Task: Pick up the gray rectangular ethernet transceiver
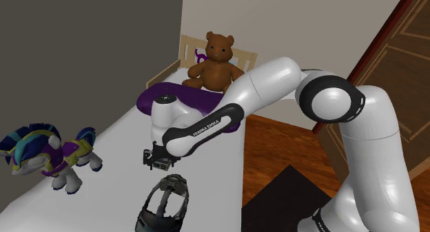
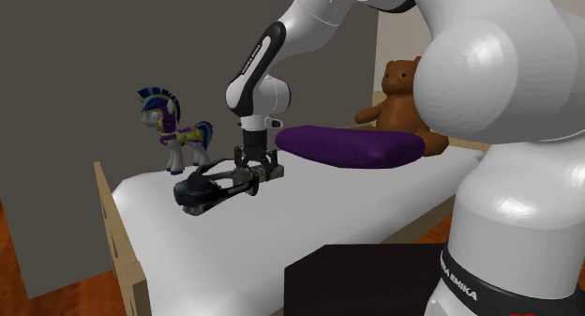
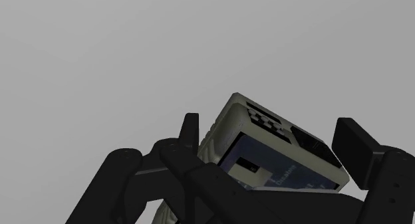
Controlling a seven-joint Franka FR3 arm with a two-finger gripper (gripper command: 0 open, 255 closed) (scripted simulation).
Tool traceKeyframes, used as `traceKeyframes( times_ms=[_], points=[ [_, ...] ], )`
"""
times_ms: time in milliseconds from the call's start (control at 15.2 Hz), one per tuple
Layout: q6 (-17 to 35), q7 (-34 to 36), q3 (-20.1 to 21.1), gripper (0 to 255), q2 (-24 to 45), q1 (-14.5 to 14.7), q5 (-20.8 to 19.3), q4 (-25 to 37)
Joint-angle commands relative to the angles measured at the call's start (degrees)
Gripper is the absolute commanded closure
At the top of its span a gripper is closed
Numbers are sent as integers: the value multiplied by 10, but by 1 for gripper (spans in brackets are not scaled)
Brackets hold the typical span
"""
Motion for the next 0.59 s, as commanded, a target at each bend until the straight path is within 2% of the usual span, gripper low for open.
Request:
traceKeyframes(
  times_ms=[0,528],
  points=[
    [0,0,0,255,1,0,0,0],
    [-4,-1,1,255,-5,-1,1,-1]
  ],
)
